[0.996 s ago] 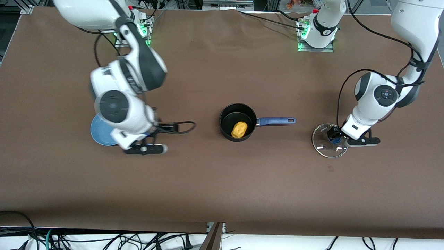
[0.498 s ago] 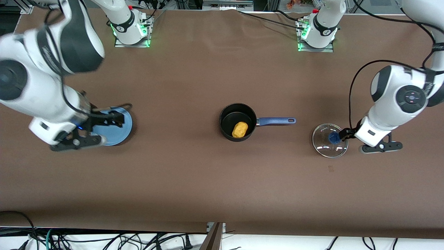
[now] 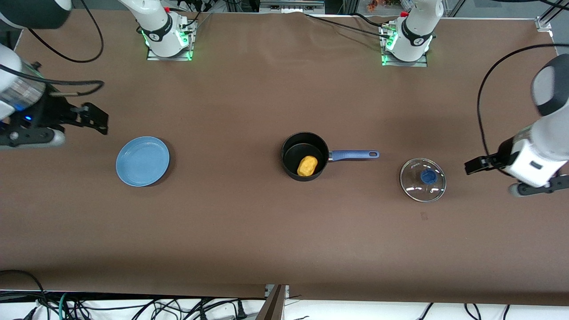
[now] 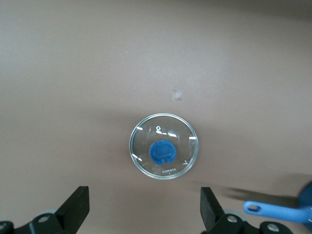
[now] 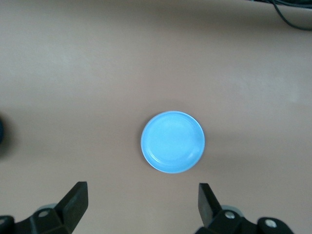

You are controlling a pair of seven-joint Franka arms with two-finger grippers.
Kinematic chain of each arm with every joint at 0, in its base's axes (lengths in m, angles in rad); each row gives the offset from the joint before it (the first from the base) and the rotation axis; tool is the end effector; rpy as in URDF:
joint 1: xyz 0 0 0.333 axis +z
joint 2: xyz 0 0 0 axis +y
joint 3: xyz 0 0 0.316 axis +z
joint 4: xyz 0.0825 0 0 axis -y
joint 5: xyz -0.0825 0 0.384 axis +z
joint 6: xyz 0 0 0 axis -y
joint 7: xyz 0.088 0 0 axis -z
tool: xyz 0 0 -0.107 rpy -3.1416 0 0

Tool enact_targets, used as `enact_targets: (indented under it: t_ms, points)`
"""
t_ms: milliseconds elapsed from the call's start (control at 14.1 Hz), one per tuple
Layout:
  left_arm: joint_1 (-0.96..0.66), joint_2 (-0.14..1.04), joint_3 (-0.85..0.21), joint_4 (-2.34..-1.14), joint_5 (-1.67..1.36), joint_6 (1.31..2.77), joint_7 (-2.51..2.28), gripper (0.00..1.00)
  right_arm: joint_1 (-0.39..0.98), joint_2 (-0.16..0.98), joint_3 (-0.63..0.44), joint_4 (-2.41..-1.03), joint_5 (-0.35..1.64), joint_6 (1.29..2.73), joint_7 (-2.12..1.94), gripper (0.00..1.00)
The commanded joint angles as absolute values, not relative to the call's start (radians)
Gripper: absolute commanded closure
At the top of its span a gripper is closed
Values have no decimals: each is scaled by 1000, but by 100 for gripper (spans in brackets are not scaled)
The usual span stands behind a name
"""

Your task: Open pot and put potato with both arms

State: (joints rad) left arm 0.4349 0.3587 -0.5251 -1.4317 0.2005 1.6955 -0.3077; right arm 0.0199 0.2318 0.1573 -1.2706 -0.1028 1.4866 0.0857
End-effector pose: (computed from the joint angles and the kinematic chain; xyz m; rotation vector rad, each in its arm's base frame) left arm 0.6532 0.0098 0.5071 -3.0939 -0.3283 0.0655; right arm 0.6104 0.0842 0.6235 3.0715 0.1223 -0.0069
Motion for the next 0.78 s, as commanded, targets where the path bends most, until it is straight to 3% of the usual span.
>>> enact_targets:
  t_ms: [0,213,711]
  points:
    - [446,373,-523,-1278,161,1560,-267,0,-23,151,169,-1415,-104,1503,-6,0]
    - [468,373,-520,-1235,160,1491,-207,0,-29,123,164,-1460,-101,1506,-35,0]
    - [476,345,-503,-1255,127,1480,-199,0,-34,147,150,-1427,-100,1499,-32,0]
